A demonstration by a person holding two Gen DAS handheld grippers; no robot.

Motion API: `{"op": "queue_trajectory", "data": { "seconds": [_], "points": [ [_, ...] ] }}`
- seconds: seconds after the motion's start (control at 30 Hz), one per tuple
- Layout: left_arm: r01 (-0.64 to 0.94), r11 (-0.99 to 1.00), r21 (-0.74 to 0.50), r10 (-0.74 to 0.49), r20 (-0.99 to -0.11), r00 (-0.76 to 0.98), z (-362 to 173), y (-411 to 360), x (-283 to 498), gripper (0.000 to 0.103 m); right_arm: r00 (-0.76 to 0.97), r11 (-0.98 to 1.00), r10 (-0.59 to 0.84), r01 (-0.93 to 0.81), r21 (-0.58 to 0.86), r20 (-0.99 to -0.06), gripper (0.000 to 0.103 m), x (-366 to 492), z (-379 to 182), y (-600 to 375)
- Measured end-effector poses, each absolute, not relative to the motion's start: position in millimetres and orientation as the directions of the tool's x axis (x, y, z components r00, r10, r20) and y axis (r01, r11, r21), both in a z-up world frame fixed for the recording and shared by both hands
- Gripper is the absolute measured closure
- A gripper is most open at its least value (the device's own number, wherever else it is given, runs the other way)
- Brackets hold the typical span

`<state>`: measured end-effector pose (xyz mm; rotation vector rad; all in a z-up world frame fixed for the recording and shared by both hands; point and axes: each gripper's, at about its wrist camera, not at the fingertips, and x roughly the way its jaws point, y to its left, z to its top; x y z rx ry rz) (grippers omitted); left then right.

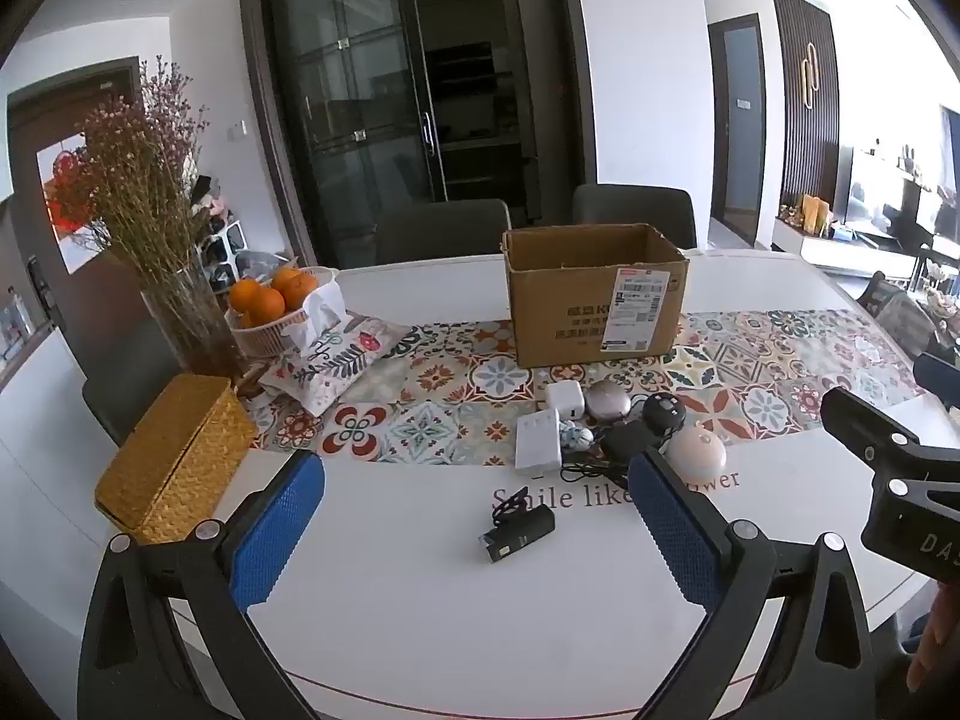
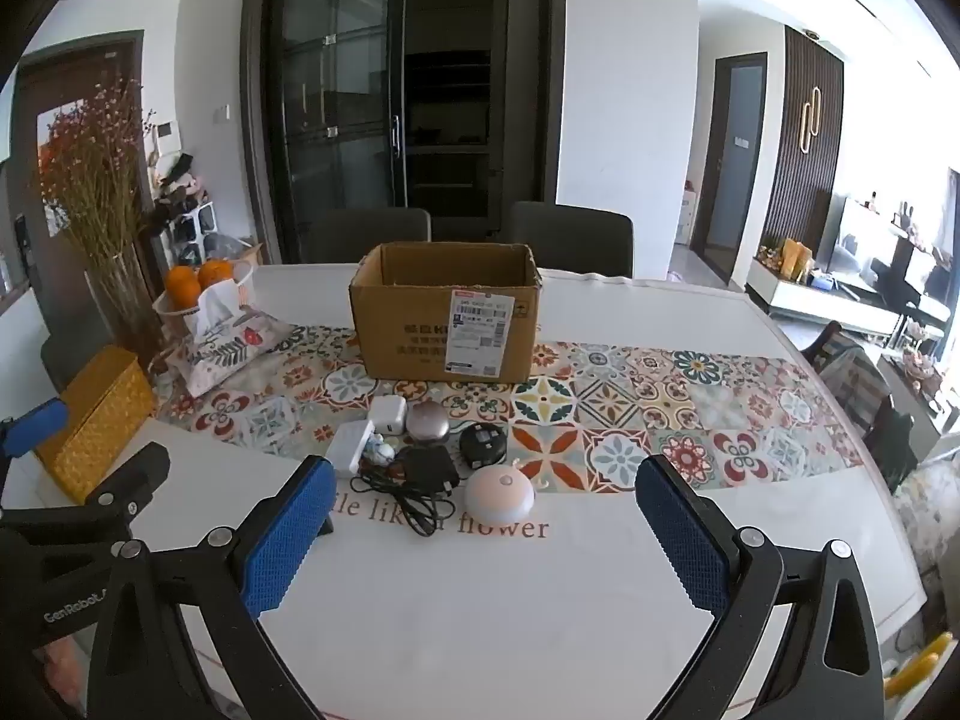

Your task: Organize rigid objects

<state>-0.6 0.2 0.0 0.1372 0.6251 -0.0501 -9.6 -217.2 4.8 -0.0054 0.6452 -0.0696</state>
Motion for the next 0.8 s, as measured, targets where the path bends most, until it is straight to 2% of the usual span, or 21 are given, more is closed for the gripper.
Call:
{"op": "queue_trajectory", "data": {
  "seconds": [0.1,0.8],
  "points": [
    [0.098,0.989,0.112,-0.011,-0.603,0.797,0.5,1.0,1.9,0.000,0.797,0.998,-0.064,0.065,-0.021,-0.600,0.002,-9.4,4.2,-218.7],
    [0.080,0.989,0.127,0.007,-0.576,0.818,6.1,-7.1,-2.9,0.000,0.796,0.998,-0.060,0.065,-0.014,-0.602,0.002,-10.2,5.5,-221.7]
  ]
}}
